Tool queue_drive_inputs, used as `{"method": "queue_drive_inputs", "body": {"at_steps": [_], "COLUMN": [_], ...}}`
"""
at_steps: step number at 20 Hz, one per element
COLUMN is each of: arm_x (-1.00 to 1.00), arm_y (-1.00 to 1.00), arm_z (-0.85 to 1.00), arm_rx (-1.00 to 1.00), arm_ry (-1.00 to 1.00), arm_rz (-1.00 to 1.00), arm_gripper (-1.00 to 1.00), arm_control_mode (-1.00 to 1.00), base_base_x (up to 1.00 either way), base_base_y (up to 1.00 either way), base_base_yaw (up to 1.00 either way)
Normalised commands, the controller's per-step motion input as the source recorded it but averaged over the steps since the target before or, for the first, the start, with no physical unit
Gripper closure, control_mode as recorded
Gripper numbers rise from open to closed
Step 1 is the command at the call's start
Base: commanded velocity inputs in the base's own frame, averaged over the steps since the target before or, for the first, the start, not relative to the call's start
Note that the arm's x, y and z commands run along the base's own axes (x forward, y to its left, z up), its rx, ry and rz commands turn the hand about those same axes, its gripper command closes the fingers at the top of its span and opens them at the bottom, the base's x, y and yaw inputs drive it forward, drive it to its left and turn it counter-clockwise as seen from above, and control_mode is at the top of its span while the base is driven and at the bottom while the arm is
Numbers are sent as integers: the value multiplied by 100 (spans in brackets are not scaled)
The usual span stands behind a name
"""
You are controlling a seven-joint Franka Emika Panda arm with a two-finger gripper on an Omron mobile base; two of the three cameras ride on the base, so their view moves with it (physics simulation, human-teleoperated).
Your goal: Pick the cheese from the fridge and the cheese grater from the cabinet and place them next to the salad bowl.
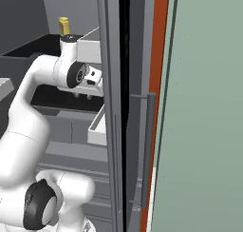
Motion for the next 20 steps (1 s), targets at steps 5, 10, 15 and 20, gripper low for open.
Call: {"method": "queue_drive_inputs", "body": {"at_steps": [5, 10, 15, 20], "arm_x": [-22, -23, -19, -15], "arm_y": [11, 27, 13, 7], "arm_z": [0, 4, 17, 26], "arm_rx": [-2, -9, -2, 0], "arm_ry": [-12, -29, -11, -4], "arm_rz": [2, 5, 2, 8], "arm_gripper": [-100, -100, -100, -100], "arm_control_mode": [-100, -100, -100, -100], "base_base_x": [0, 0, 0, 0], "base_base_y": [0, 0, 0, 0], "base_base_yaw": [0, 0, 0, 0]}}
